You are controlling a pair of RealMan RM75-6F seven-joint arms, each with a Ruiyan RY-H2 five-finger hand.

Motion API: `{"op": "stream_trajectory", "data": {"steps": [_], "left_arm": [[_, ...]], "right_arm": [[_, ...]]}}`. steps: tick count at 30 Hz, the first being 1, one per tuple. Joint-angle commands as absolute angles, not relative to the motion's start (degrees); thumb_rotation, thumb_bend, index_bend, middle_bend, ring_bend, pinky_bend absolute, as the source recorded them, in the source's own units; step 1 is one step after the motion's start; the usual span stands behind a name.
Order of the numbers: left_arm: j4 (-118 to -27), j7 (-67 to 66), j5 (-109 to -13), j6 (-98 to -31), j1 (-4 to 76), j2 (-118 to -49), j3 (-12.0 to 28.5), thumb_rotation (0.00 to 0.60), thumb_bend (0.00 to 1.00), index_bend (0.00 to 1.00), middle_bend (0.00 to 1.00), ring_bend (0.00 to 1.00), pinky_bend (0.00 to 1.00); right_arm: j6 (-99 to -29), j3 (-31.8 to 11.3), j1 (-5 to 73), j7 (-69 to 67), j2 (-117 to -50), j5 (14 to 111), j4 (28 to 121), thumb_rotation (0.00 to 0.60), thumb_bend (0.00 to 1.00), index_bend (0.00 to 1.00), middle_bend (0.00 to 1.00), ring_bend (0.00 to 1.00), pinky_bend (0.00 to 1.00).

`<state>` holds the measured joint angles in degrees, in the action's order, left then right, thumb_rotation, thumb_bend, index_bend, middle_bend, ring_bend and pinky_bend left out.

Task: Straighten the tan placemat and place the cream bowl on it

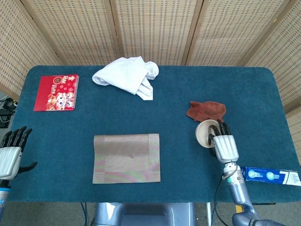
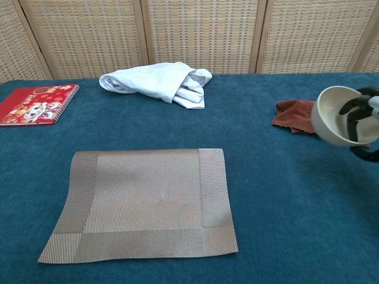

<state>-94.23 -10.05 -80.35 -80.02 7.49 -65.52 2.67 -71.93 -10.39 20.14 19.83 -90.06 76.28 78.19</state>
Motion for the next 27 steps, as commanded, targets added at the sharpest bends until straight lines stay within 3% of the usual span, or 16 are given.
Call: {"op": "stream_trajectory", "data": {"steps": [1,15,27], "left_arm": [[-94.38,-10.8,-80.48,-79.75,7.68,-65.8,2.5,0.6,0.05,0.0,0.0,0.0,0.0],[-94.5,-11.05,-80.12,-79.58,7.79,-65.9,2.52,0.6,0.05,0.0,0.0,0.0,0.0],[-94.49,-10.69,-80.1,-79.47,7.84,-65.69,2.47,0.6,0.05,0.0,0.0,0.0,0.0]], "right_arm": [[-69.66,-13.49,19.62,19.13,-87.82,69.82,75.14,0.6,0.58,0.7,0.29,0.02,0.15],[-67.33,-13.31,20.04,24.23,-86.67,64.01,74.23,0.6,0.54,0.69,0.27,0.02,0.14],[-65.52,-12.12,20.8,29.03,-85.6,60.27,77.3,0.6,0.4,0.57,0.16,0.01,0.12]]}}
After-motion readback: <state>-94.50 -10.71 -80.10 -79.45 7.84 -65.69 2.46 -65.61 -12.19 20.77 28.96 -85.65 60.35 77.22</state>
